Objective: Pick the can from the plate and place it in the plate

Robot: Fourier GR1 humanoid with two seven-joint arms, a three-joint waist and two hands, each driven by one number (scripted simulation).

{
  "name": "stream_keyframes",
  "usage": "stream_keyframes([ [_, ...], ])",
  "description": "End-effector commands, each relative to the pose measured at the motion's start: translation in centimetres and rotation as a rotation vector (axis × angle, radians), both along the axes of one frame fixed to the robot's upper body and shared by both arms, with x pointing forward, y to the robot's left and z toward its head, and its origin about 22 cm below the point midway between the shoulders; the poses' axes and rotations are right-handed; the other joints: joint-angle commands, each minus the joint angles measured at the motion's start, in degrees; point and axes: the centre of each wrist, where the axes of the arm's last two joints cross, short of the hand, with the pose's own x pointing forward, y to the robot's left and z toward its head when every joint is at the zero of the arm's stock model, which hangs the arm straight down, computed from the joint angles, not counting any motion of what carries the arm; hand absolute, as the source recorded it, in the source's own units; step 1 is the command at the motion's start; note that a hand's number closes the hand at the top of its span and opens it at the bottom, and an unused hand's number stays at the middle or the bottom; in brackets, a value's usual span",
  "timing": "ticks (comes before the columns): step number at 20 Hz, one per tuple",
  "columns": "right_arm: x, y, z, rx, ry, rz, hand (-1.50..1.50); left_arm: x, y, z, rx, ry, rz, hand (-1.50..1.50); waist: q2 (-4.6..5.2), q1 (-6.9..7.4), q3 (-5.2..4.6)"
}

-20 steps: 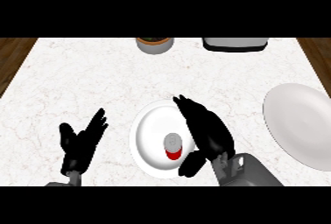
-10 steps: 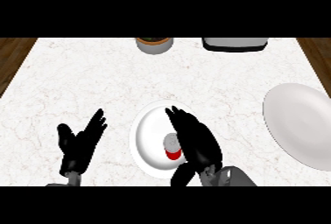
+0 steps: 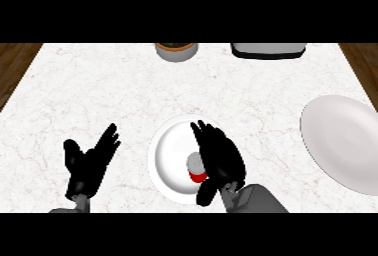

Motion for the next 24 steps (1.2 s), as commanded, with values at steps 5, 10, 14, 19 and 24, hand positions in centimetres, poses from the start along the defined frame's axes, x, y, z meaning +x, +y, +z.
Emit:
stream_keyframes([
  [5, 0.4, 0.0, -2.0, -0.022, 0.049, 0.027, -1.5, 1.8, -0.6, 0.9, -0.005, -0.008, -0.006, 0.0, 0.01, -0.13, 0.0],
  [10, -0.5, 1.7, -3.1, -0.102, 0.102, 0.119, 1.5, -0.3, 0.6, 0.1, 0.011, -0.015, -0.012, 0.0, -0.02, 0.21, 0.0],
  [14, 1.7, 0.3, -3.2, -0.13, 0.019, 0.153, 1.5, -0.1, 0.9, -0.3, -0.005, 0.001, -0.017, 0.0, 0.0, 0.01, 0.0],
  [19, -0.4, 1.5, -4.5, -0.135, -0.038, 0.157, 1.5, -0.1, 1.2, 1.5, 0.007, -0.018, 0.0, 0.0, -0.03, 0.09, 0.01],
  [24, -1.5, 0.3, -2.7, -0.002, -0.245, 0.065, 1.5, -0.6, -1.0, 0.6, 0.002, 0.0, 0.017, 0.0, -0.25, -0.55, 0.03],
])
